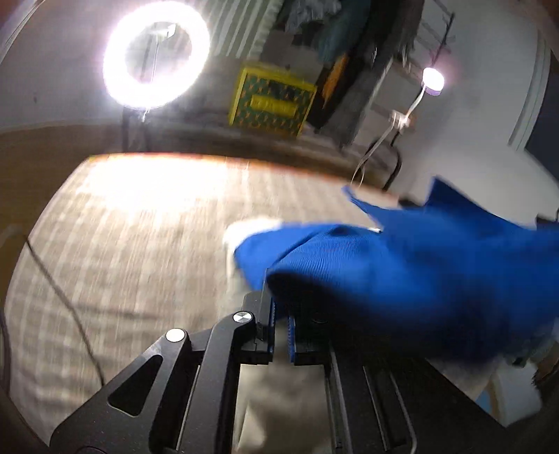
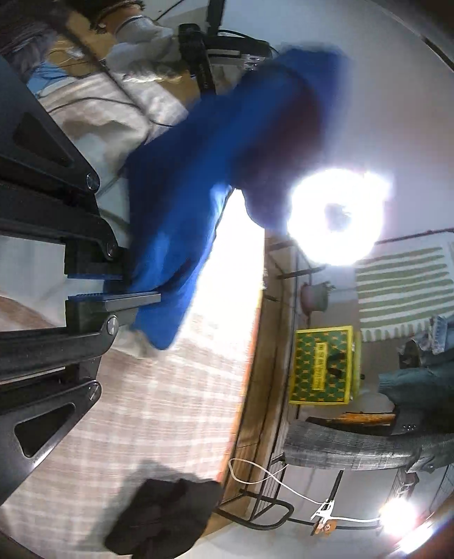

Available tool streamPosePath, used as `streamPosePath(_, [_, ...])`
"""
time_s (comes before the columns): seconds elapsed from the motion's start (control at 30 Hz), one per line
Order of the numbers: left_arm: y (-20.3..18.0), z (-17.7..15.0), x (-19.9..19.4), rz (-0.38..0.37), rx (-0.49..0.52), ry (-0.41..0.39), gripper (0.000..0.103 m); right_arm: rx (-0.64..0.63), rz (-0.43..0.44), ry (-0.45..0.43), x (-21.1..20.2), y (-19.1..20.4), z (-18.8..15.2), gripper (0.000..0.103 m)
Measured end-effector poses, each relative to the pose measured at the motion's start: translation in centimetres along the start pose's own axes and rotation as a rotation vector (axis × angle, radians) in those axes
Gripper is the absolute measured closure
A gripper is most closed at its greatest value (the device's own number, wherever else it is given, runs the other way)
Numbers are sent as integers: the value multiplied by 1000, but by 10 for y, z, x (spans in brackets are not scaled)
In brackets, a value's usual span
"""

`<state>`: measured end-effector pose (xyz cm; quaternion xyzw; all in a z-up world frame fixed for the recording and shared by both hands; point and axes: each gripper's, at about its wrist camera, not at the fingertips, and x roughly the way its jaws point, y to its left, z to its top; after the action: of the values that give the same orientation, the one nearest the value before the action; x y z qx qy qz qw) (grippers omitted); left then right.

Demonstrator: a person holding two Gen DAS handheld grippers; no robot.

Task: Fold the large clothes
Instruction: 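Lower the jacket bundle onto the bed and open both tools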

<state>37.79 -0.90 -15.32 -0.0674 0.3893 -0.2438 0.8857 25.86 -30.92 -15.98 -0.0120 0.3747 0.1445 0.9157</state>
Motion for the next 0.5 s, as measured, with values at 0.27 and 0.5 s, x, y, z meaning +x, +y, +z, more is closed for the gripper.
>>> streamPosePath(0.27, [-7,-73,-33,104,154,130,101,-47,-35,105,-31,14,-66,77])
streamPosePath(0.5, [4,-73,-123,67,70,24,101,39,-23,-43,-125,15,-75,73])
